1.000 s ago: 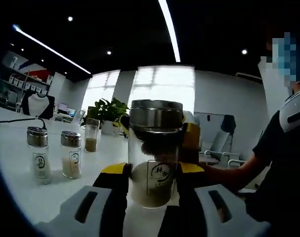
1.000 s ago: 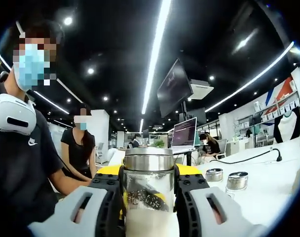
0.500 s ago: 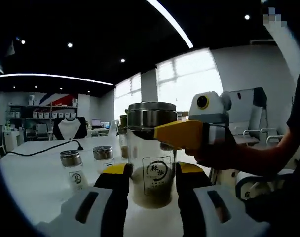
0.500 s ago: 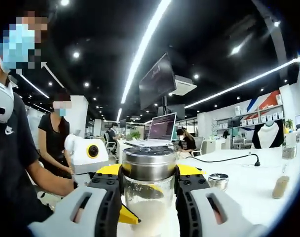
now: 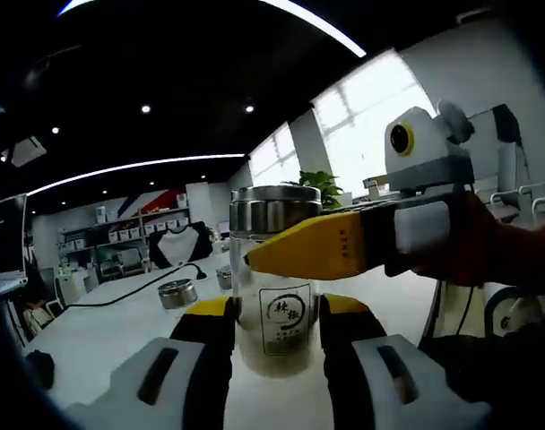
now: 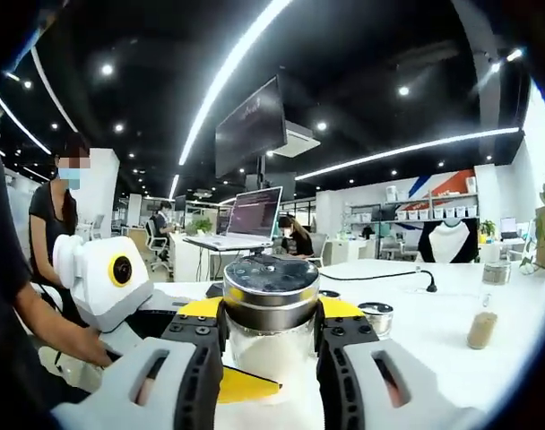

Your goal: Rotate the seasoning bottle until the label or dispensing opening points toward the visible target arrow and the bottle remains upright within the marked orientation range

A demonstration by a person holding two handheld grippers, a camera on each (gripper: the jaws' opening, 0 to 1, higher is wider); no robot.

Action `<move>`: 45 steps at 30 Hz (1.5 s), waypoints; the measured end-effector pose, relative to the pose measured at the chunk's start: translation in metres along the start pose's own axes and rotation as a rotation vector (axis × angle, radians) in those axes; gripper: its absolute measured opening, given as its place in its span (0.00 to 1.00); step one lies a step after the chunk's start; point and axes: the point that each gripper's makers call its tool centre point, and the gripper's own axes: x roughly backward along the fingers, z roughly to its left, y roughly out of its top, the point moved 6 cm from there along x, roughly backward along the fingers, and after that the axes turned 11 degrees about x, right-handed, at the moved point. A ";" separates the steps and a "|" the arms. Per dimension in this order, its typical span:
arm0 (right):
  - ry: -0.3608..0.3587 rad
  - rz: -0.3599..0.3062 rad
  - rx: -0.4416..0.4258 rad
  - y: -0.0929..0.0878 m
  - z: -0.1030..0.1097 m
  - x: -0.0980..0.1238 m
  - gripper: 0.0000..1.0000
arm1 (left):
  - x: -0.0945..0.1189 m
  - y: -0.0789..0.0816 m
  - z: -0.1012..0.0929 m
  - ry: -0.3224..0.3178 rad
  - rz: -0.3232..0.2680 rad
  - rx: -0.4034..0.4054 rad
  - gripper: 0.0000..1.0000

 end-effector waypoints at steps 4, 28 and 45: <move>0.045 0.005 -0.011 -0.003 -0.002 0.002 0.36 | -0.002 -0.004 0.001 -0.119 0.008 0.109 0.40; 0.288 -0.114 0.002 0.012 0.012 0.014 0.36 | 0.003 0.004 -0.012 -0.263 0.065 0.186 0.41; 0.109 0.063 0.126 0.000 0.020 -0.004 0.37 | -0.001 -0.010 -0.001 -0.141 0.112 0.119 0.42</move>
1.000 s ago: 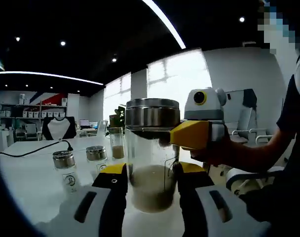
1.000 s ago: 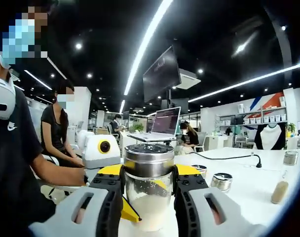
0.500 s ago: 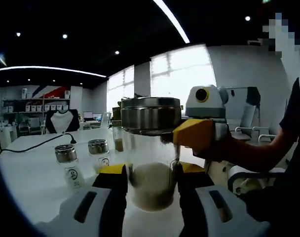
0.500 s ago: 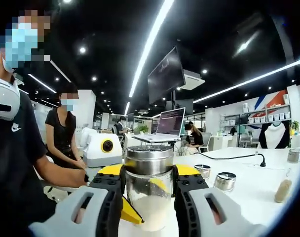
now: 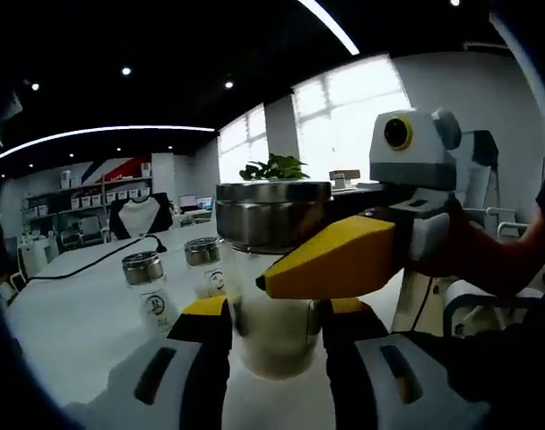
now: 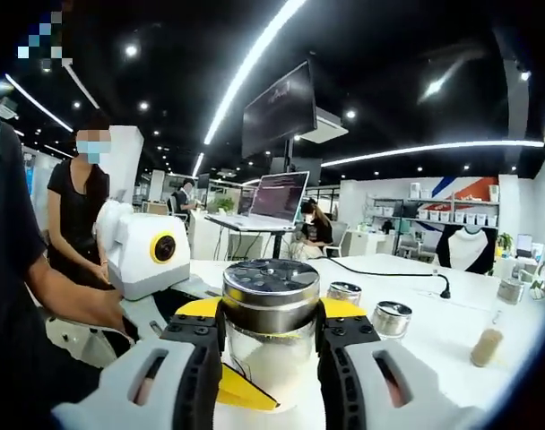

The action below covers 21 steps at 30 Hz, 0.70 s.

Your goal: Rotate the seasoning bottle until the label or dispensing opening points toward the visible target arrow and the bottle remains upright within the marked orientation range

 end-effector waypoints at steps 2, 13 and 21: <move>-0.011 0.006 -0.027 -0.002 -0.003 0.001 0.37 | -0.002 -0.001 0.002 -0.020 -0.002 0.005 0.42; -0.016 -0.040 -0.123 -0.004 -0.019 0.009 0.37 | -0.001 0.001 0.005 -0.074 -0.029 0.001 0.55; -0.045 -0.025 -0.123 -0.009 -0.038 0.017 0.37 | 0.010 0.013 0.022 -0.052 -0.074 0.053 0.69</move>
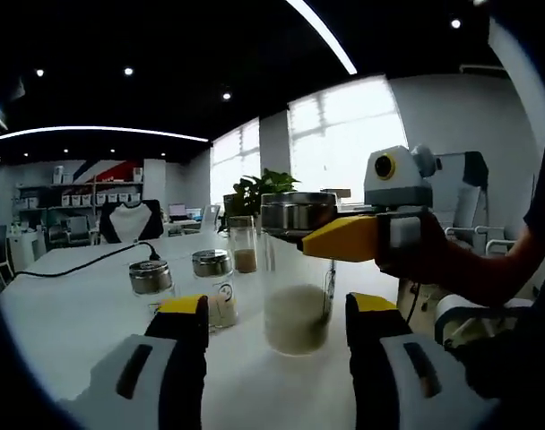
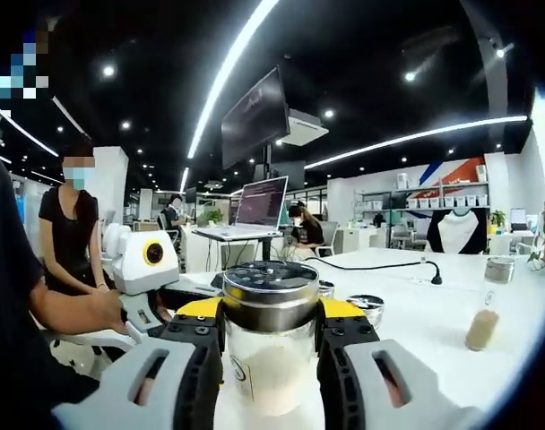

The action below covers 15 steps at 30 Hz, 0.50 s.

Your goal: Rotate the seasoning bottle until the label or dispensing opening points toward the visible target arrow and the bottle remains upright within the marked orientation range

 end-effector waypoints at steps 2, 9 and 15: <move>-0.008 0.003 0.000 -0.001 -0.005 0.002 0.37 | 0.002 0.001 0.004 0.018 -0.005 0.005 0.72; -0.043 0.011 -0.025 -0.006 -0.027 0.008 0.37 | 0.011 0.008 0.015 0.071 -0.039 -0.014 0.83; -0.084 0.026 -0.038 -0.009 -0.053 0.017 0.37 | 0.013 0.010 0.022 0.106 -0.028 -0.020 0.97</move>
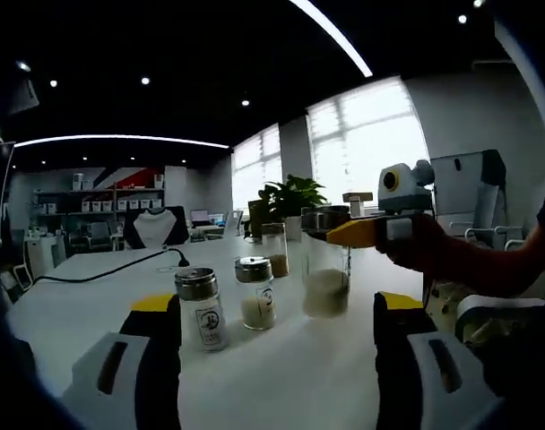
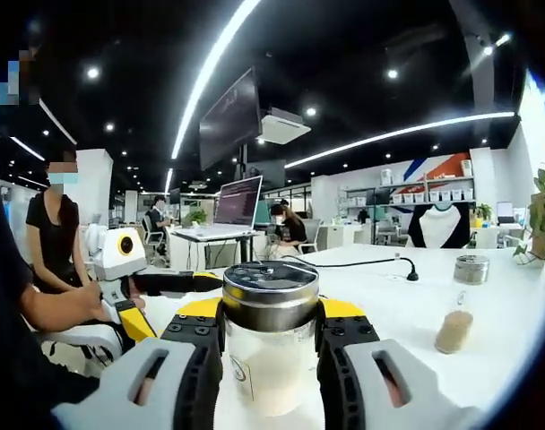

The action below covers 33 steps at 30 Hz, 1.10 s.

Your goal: Rotate the seasoning bottle until the label or dispensing opening points toward the visible target arrow and the bottle remains upright within the marked orientation range

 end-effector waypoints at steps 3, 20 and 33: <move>-0.020 0.016 -0.001 -0.003 -0.012 0.001 0.37 | 0.001 -0.003 0.004 0.017 0.032 -0.008 1.00; -0.037 0.075 0.043 -0.027 -0.057 -0.006 0.37 | 0.002 -0.011 0.010 0.048 0.095 -0.042 1.00; -0.015 0.106 0.027 -0.037 -0.074 -0.014 0.37 | 0.004 -0.012 0.012 0.055 0.105 -0.049 1.00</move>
